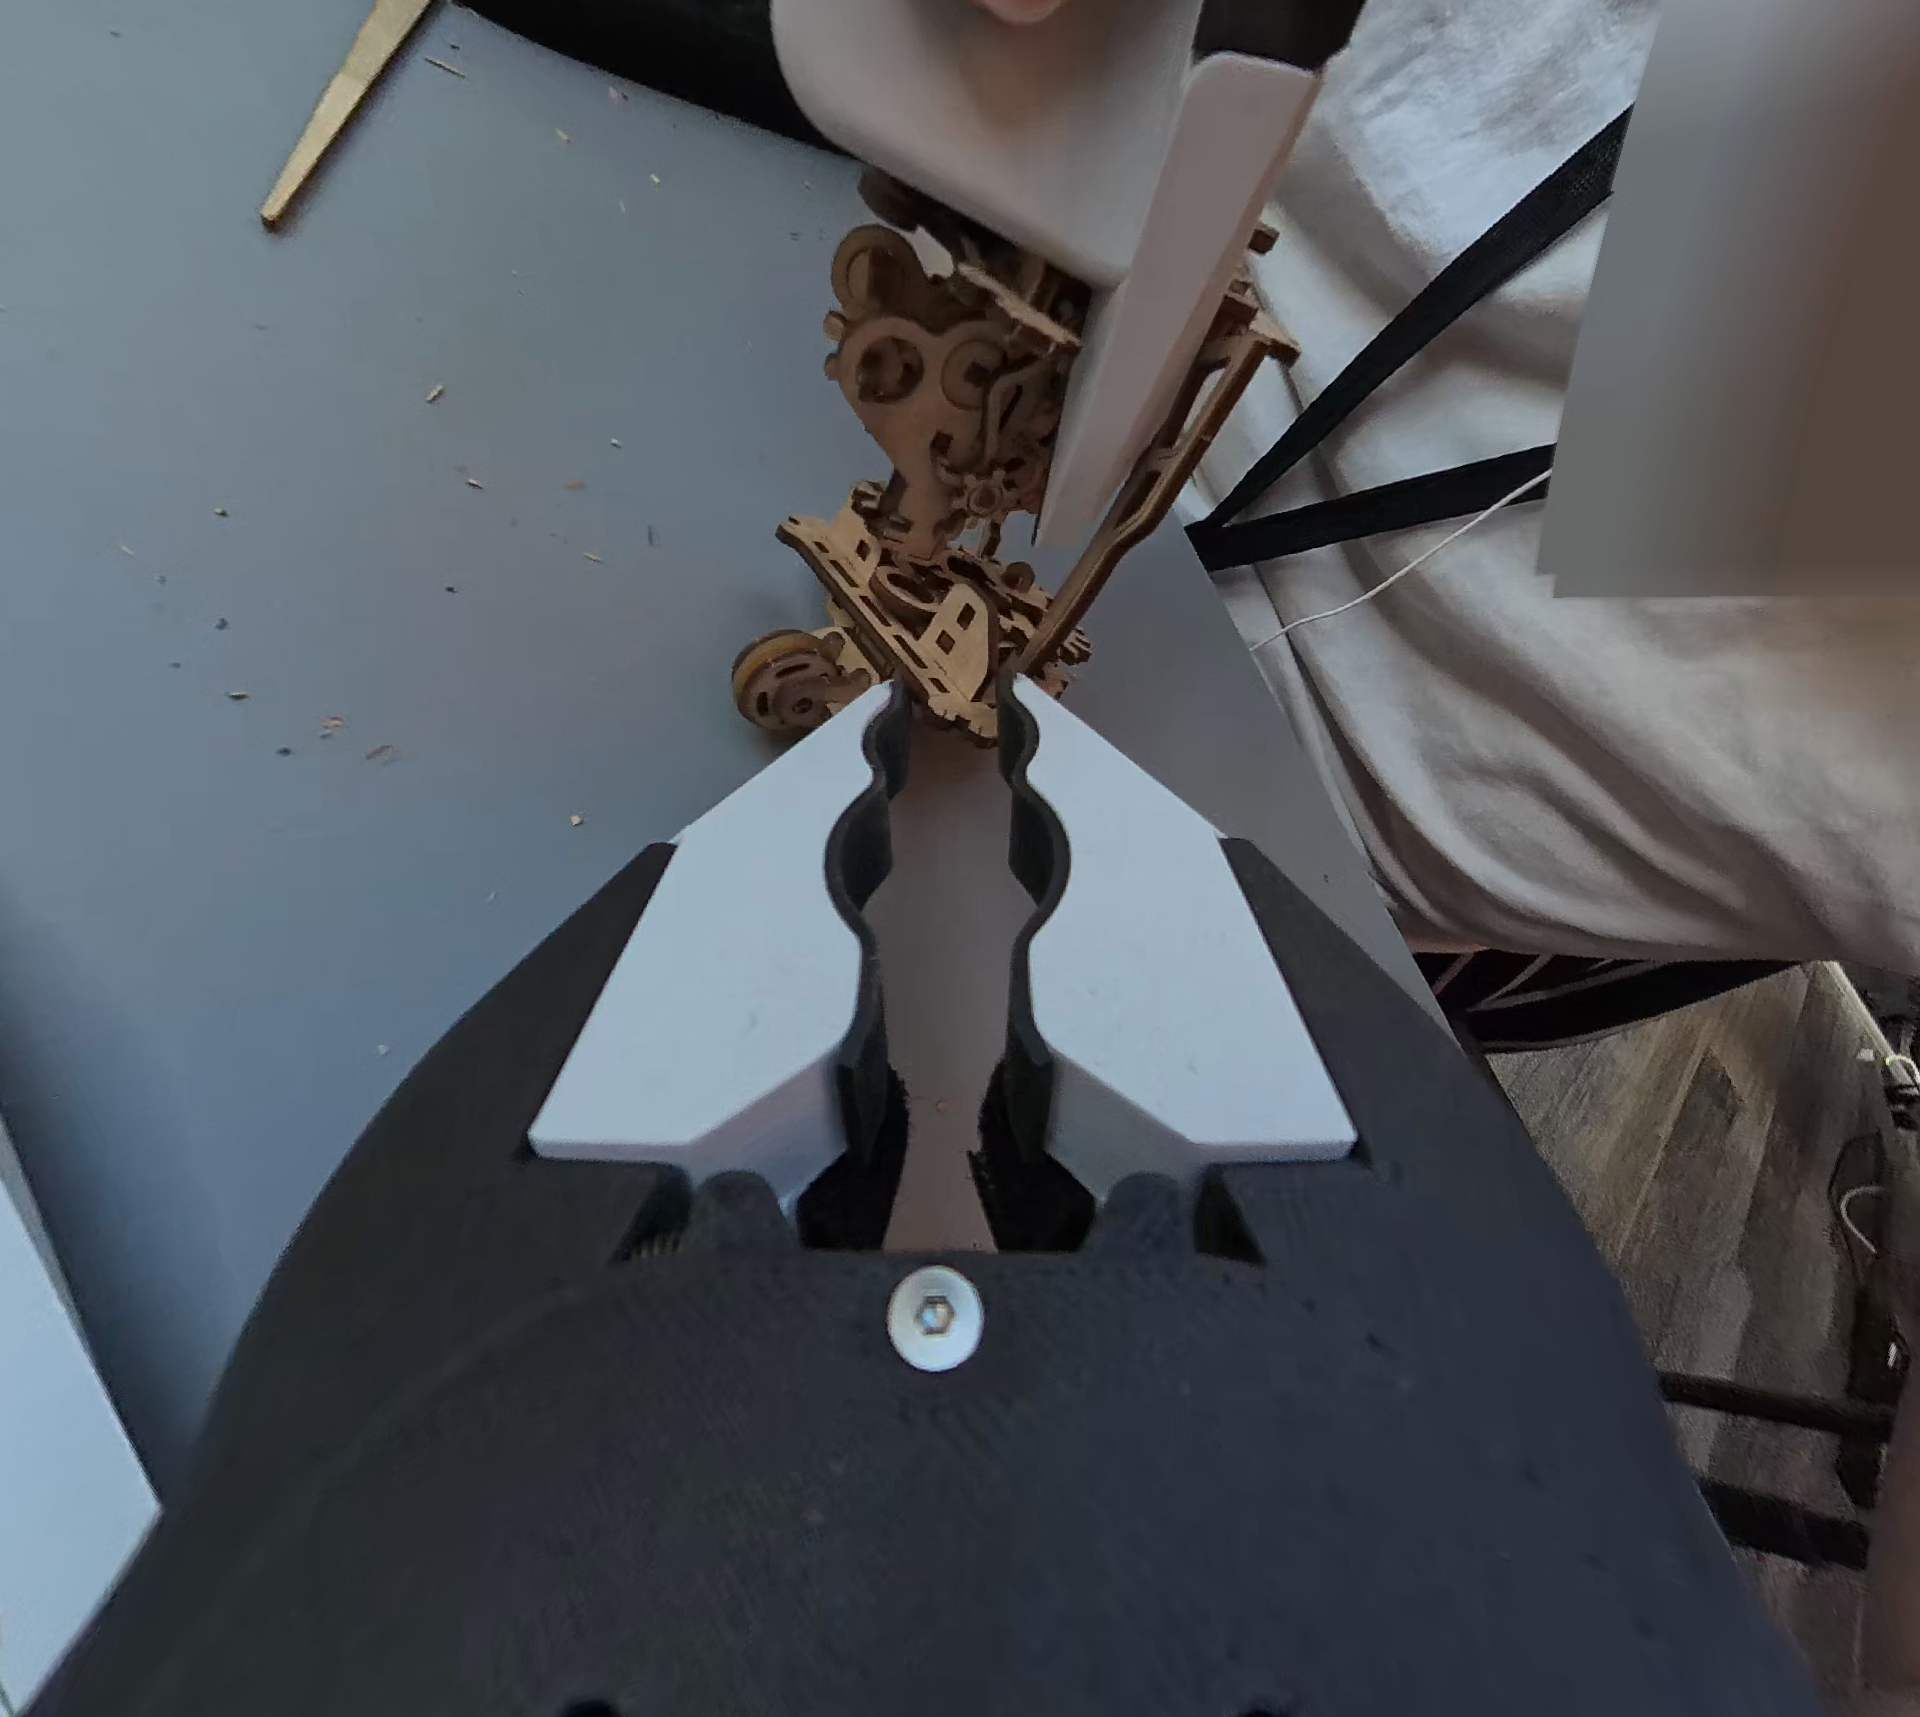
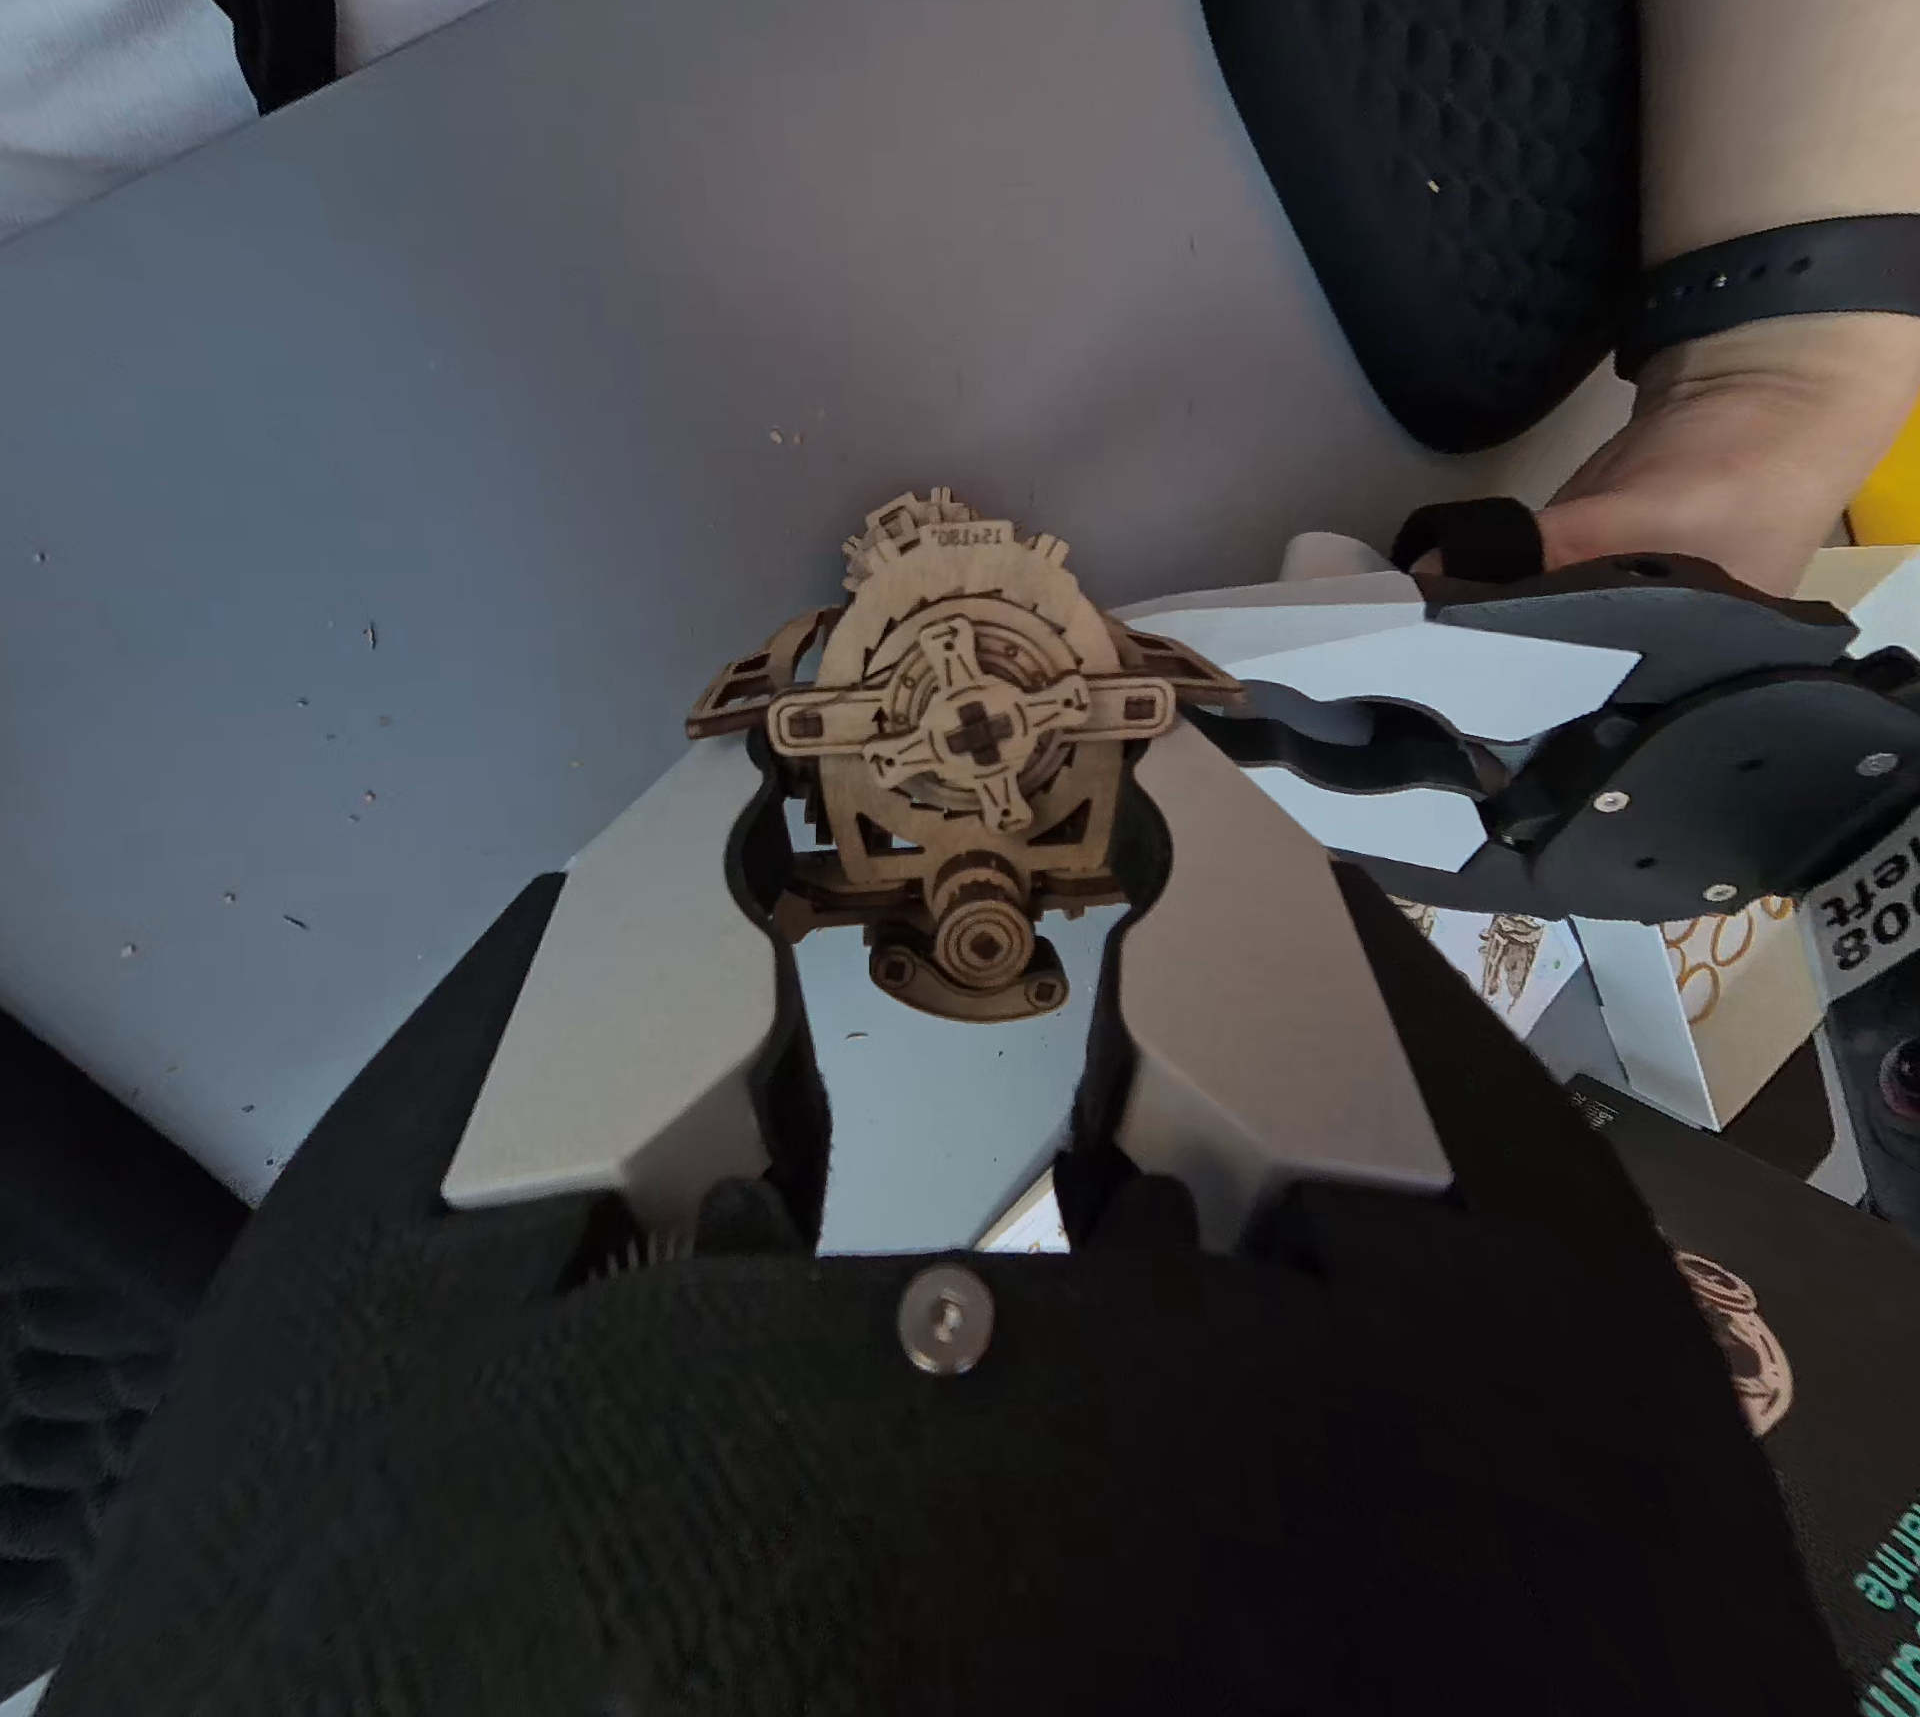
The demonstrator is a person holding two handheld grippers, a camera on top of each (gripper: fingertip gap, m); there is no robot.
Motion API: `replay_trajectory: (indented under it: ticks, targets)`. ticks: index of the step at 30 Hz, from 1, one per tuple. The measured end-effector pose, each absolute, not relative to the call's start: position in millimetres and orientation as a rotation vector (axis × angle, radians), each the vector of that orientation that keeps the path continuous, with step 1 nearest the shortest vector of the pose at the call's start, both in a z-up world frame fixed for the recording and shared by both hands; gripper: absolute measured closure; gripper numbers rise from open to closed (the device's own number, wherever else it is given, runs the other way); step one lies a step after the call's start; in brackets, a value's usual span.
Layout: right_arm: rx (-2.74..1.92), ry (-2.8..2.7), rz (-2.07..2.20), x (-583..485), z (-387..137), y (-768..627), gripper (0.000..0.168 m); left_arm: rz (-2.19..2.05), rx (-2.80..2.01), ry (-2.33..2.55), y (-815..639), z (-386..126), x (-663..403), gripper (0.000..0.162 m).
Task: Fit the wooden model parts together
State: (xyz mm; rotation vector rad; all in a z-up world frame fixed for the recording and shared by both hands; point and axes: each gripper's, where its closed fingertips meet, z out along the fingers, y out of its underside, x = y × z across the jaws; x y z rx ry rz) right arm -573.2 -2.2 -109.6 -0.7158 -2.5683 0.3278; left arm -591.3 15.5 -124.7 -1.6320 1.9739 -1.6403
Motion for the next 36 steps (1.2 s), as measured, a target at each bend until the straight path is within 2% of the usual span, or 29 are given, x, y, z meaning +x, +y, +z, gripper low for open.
replay_trajectory:
  ticks: [7, 14, 26, 36]
  targets:
    - [-0.787, -2.483, 0.472, -576.7, -97.9, -7.7, 0.108, -1.571, -1.590, 2.133, 2.2, -126.5, -597.5, 0.150]
    - [-0.814, -2.436, 0.419, -567.6, -90.4, -0.8, 0.109, -1.556, -1.636, 2.089, 5.1, -127.8, -601.6, 0.149]
    - [-0.854, -2.502, 0.243, -546.5, -116.2, -7.4, 0.109, -1.542, -1.739, 1.774, 18.5, -116.5, -614.4, 0.121]
    - [-0.848, -2.464, -0.096, -522.7, -120.9, -14.9, 0.108, -1.342, -1.879, 1.553, 15.4, -117.6, -615.6, 0.120]
